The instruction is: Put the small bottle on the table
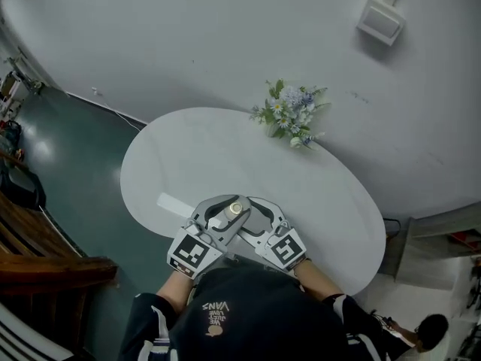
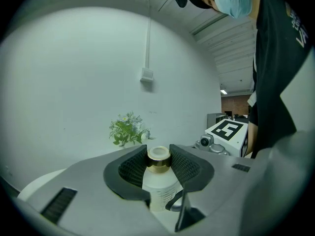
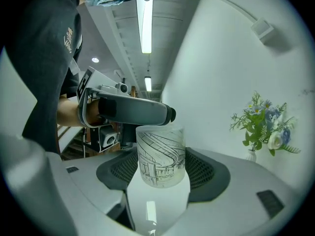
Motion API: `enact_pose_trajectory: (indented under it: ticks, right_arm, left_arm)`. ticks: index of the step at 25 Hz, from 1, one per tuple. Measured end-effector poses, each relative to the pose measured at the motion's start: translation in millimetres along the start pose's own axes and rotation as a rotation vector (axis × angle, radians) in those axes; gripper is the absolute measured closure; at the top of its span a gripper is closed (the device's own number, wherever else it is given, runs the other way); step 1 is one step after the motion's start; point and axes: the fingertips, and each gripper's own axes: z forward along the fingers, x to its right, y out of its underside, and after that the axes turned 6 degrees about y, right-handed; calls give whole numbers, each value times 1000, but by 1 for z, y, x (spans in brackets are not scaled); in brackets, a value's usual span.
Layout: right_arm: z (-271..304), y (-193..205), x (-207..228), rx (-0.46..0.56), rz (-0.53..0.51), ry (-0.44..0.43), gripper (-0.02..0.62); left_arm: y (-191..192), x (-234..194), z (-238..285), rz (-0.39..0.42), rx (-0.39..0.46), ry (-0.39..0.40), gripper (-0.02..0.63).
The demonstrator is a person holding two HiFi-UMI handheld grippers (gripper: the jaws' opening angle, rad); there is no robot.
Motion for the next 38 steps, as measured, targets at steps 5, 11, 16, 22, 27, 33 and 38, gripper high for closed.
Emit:
enact_pose_trajectory:
  ticks: [5,11,16,22,27,33,38]
  right_arm:
    - [25,2,20,20,53,90,331]
    - [32,13,39,-15,79,179,331]
    - [34,21,49,-39,114,246,331]
    - [29,30,57,-85,164,316,331]
    - [25,35,60,-92,183,363,331]
    - [15,45,65,-114,224,422,331]
    - [8,56,67,-140,268,462,331]
  left_arm:
    - [8,-36,4,23,2,45,446]
    - [20,-88,5,57,-1,20,446]
    - [34,-132,8,41,25,-10,446]
    - [56,-176,20,69,5,-57,446]
    - [80,-207,31,59,-20,-98,446]
    - [115,-243,51,36,-63,-151,446]
    - [135,-264,69,15,-82,-167,446]
